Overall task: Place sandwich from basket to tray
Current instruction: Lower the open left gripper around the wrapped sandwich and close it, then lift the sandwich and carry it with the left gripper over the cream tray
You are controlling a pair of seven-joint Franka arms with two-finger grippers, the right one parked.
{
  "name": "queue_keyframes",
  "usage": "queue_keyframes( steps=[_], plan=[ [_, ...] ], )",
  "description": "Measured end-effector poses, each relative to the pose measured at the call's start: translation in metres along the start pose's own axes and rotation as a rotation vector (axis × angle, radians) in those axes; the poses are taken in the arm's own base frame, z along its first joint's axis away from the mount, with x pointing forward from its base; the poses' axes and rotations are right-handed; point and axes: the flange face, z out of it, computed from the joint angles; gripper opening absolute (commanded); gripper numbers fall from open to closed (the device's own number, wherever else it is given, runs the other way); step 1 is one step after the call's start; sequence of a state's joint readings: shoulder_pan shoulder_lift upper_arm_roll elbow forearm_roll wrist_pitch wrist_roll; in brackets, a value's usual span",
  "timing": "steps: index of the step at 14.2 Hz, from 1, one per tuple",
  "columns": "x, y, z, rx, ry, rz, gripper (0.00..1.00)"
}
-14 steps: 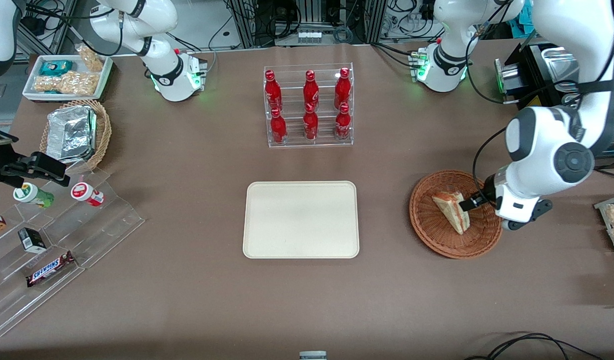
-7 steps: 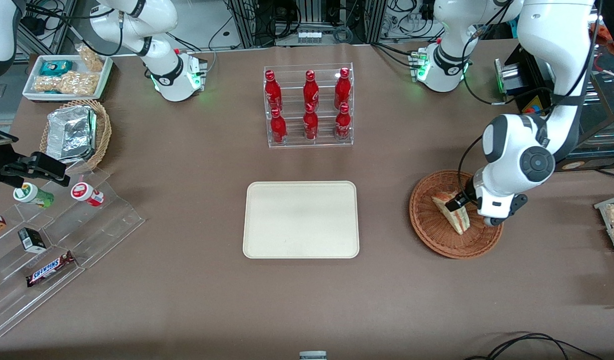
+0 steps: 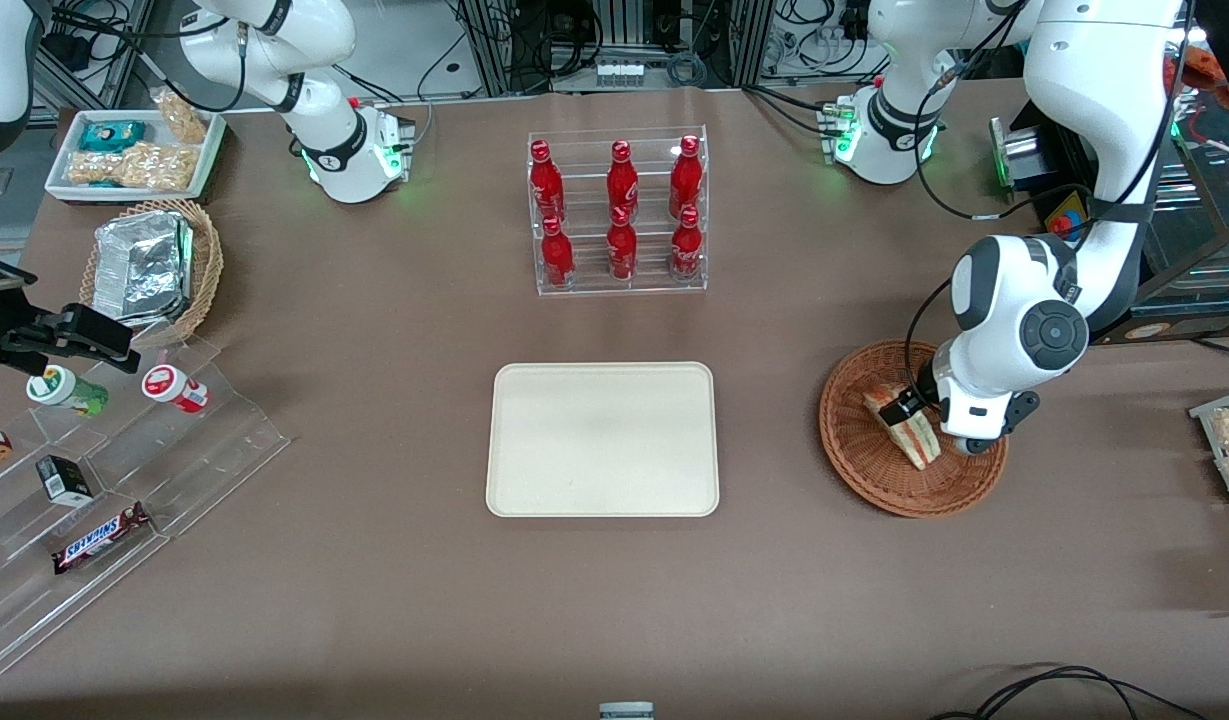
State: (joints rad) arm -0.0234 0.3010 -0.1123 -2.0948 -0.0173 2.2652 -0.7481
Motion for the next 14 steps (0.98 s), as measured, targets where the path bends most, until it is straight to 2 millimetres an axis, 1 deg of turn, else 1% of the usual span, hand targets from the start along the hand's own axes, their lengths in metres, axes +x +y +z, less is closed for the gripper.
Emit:
queue_keyframes(
  steps=[1, 2, 3, 4, 6, 10, 14],
  plan=[
    [0.001, 0.001, -0.001, -0.002, 0.002, -0.008, 0.36],
    [0.002, 0.002, -0.003, -0.006, 0.006, -0.019, 0.2],
    [0.003, 0.003, -0.006, -0.01, 0.01, -0.029, 0.09],
    [0.004, 0.004, -0.01, -0.015, 0.015, -0.037, 0.03],
    [0.007, 0.006, -0.015, -0.021, 0.021, -0.042, 0.0],
    [0.01, 0.007, -0.022, -0.011, 0.011, -0.044, 0.0],
    [0.015, 0.012, -0.04, -0.003, 0.002, -0.033, 0.0]
  ],
)
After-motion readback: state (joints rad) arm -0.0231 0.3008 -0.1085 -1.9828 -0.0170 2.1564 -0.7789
